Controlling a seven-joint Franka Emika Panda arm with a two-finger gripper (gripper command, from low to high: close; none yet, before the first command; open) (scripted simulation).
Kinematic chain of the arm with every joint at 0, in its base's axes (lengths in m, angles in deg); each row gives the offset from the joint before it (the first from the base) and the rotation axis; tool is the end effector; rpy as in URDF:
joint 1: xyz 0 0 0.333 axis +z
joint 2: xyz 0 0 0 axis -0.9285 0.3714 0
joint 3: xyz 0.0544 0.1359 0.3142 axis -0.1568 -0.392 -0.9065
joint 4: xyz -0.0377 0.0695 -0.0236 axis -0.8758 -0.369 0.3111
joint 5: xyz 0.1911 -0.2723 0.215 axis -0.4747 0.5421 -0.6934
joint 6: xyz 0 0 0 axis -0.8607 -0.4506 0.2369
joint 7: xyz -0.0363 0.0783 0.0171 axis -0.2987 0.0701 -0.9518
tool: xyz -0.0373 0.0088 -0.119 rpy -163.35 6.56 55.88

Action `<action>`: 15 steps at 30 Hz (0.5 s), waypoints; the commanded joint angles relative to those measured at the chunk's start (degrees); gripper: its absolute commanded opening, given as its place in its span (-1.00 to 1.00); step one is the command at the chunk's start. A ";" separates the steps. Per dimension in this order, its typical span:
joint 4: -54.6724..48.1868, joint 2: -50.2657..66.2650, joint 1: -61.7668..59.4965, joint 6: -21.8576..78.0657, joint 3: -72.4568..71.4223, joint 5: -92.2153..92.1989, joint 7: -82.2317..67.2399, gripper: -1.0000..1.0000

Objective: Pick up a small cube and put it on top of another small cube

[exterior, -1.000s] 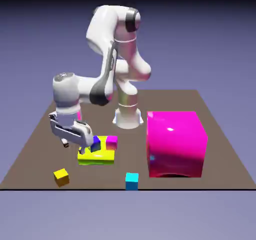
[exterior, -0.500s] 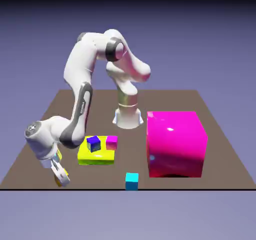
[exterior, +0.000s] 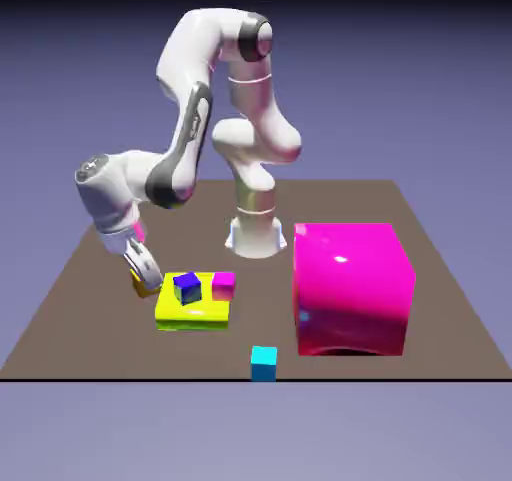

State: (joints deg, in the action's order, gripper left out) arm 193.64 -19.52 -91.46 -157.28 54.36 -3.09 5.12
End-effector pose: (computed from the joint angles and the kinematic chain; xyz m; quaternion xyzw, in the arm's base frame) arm 0.4273 -0.2384 0.2929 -0.6171 0.7754 0.1329 0.0156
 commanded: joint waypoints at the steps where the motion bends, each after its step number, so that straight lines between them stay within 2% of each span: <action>1: 2.03 -2.08 0.13 0.01 0.02 0.41 0.49 -1.00; 7: 13.04 -13.34 0.93 -0.09 0.08 1.57 2.57 -1.00; 13: 17.16 -5.64 1.52 -11.70 -0.84 -1.75 0.13 -1.00; 14: 17.16 -5.64 1.52 -11.71 -0.84 -1.75 0.13 1.00; 15: 17.16 -5.64 1.52 -11.71 -0.84 -1.75 0.13 1.00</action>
State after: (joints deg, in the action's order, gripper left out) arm 210.80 -25.16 -89.15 -168.99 53.52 -4.84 5.25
